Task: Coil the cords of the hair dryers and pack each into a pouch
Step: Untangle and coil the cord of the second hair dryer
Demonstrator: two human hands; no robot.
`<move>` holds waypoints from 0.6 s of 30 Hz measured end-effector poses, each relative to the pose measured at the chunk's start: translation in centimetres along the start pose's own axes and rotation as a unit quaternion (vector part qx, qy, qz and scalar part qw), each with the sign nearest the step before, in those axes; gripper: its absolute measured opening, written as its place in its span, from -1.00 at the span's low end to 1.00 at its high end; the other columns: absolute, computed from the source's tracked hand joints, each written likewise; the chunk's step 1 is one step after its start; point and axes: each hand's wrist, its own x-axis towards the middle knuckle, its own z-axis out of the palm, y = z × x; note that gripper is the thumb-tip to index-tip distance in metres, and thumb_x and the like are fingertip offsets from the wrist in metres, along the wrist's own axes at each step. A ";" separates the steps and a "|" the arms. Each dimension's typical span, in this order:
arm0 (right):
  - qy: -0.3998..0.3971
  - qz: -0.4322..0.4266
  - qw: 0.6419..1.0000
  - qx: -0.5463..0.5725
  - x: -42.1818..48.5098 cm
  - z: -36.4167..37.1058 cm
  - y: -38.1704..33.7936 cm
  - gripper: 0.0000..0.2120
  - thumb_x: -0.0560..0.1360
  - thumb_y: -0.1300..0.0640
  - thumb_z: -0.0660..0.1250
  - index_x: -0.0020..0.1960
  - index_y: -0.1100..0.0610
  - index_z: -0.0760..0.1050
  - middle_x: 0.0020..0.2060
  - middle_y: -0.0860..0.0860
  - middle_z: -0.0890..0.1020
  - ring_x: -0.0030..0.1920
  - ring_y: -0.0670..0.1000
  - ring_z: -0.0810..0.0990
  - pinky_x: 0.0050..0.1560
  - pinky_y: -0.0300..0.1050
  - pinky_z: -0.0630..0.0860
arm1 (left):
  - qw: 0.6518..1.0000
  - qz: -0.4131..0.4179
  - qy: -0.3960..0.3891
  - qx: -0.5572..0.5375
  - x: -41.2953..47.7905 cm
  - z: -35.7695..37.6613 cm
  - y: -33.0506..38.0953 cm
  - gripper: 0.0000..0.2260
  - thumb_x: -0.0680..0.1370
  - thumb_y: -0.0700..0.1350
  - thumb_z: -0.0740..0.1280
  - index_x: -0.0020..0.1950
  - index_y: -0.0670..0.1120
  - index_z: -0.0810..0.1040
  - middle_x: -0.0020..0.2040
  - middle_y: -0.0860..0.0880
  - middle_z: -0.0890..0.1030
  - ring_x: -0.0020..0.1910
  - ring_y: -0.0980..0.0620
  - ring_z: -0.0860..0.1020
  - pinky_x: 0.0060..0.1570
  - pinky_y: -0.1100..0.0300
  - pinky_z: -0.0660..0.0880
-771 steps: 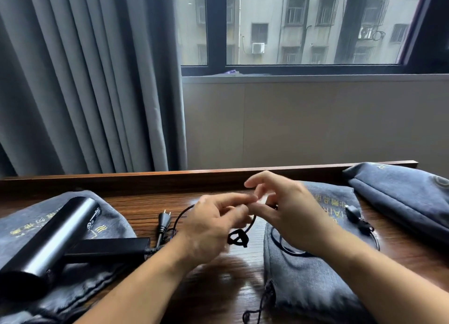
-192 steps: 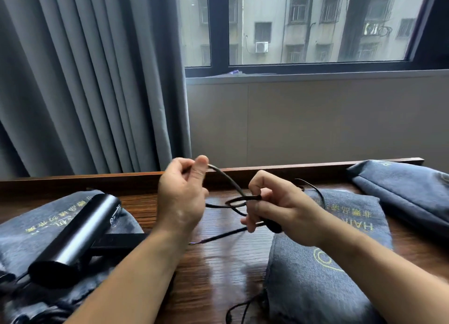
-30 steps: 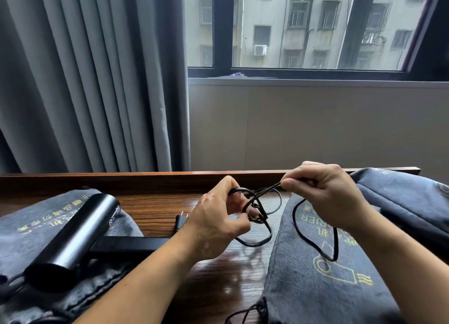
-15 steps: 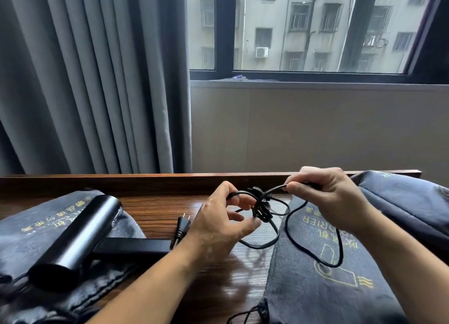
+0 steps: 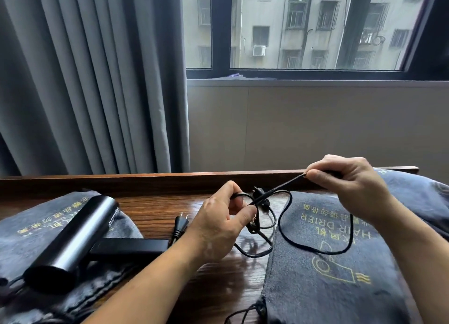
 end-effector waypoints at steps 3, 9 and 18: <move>0.022 0.000 1.000 -0.021 0.0 -1.1 0.4 -0.90 0.43 0.11 0.44 -0.15 0.13 0.71 -0.29 -0.01 0.67 -0.24 -0.07 0.60 -0.15 -0.29 0.50 | 0.999 0.007 -0.011 0.045 0.1 0.0 0.1 -0.80 0.52 0.10 0.36 -0.10 0.05 0.39 -0.16 -0.09 0.59 -0.16 -0.08 0.58 -0.03 -0.10 0.54; 0.033 0.034 0.983 -0.180 -0.7 -4.2 0.2 -0.93 0.41 0.00 0.46 -0.20 -0.05 0.71 -0.29 -0.07 0.65 -0.28 -0.07 0.60 -0.21 -0.25 0.46 | 0.997 -0.027 0.010 0.074 -0.4 -1.2 -0.7 -0.78 0.54 0.10 0.30 -0.12 -0.02 0.41 -0.27 -0.08 0.53 -0.31 -0.02 0.47 -0.15 -0.09 0.50; -0.170 0.016 0.900 -0.401 -0.9 3.1 -2.1 -0.44 0.31 -0.19 0.17 0.26 -0.14 0.59 0.15 -0.20 0.63 0.18 -0.11 0.56 0.35 -0.10 0.42 | 0.992 -0.016 0.016 0.121 -0.4 -0.5 0.0 -0.82 0.60 0.02 0.34 -0.12 0.02 0.40 -0.28 0.00 0.54 -0.34 0.14 0.42 -0.18 0.07 0.45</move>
